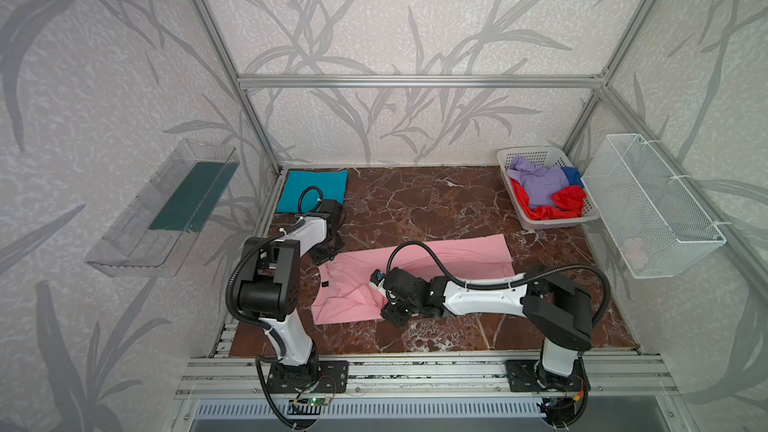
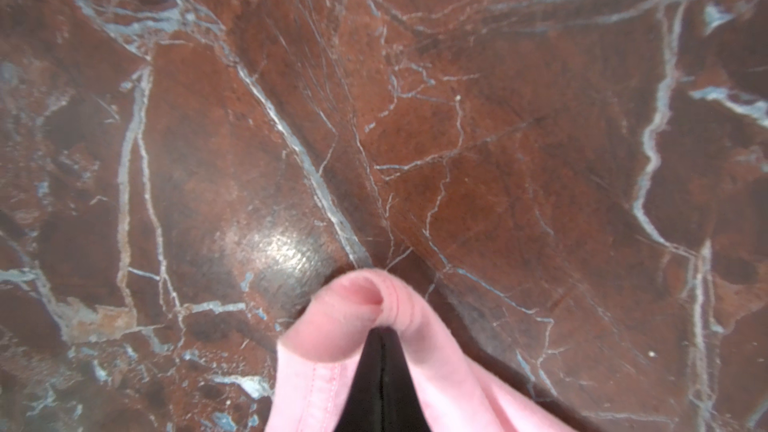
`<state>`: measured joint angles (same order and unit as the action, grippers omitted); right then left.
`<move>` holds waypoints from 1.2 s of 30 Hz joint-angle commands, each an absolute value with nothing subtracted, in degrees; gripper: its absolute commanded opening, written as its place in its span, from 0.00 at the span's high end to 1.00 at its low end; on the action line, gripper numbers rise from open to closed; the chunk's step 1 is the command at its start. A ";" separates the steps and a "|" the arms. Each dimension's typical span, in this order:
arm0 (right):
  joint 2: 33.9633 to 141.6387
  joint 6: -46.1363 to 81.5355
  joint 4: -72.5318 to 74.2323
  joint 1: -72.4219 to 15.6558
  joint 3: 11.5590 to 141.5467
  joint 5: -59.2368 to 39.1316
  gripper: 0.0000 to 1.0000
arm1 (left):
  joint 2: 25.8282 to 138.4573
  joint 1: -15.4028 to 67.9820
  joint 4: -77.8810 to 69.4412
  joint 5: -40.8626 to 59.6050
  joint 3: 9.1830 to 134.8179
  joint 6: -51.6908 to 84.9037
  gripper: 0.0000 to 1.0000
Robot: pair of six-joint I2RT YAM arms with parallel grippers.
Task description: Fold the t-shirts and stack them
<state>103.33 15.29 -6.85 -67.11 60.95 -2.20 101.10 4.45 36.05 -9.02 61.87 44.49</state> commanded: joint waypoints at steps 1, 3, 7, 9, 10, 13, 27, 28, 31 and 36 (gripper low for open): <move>97.30 14.83 -6.32 -66.76 61.01 1.78 0.49 | 99.58 4.39 39.27 -11.09 64.65 43.53 0.93; 94.81 14.61 -4.03 -66.05 60.65 2.68 0.54 | 97.14 4.94 40.09 -11.35 65.28 43.18 0.91; 96.37 15.39 -3.67 -63.39 64.32 2.20 0.80 | 90.18 8.77 42.53 -14.46 66.49 42.89 0.85; 99.66 16.60 -4.38 -61.97 67.39 0.59 0.90 | 87.19 12.01 42.91 -15.37 66.73 42.50 0.84; 101.04 17.34 -4.48 -61.39 68.42 -0.30 0.93 | 86.16 13.28 42.46 -14.67 66.39 42.28 0.83; 105.24 20.15 -4.74 -60.09 70.99 -2.07 0.94 | 84.89 16.11 40.43 -10.81 64.19 43.40 0.83; 106.70 26.02 -10.51 -56.22 61.88 -2.35 0.94 | 91.05 17.97 39.02 -7.38 60.14 44.03 0.82; 106.61 25.93 -10.50 -56.17 61.47 -2.60 0.94 | 91.80 17.86 39.91 -8.15 60.81 44.03 0.82; 106.05 24.84 -9.70 -56.17 62.35 -4.77 0.94 | 93.03 17.67 41.22 -9.15 62.37 43.51 0.82; 105.61 24.05 -8.33 -56.57 67.52 -7.26 0.93 | 92.38 17.09 41.44 -9.81 62.84 43.95 0.82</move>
<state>107.66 24.75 -8.75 -56.34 63.96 -5.30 92.90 17.54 39.31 -7.62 61.17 43.70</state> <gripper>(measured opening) 0.065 0.181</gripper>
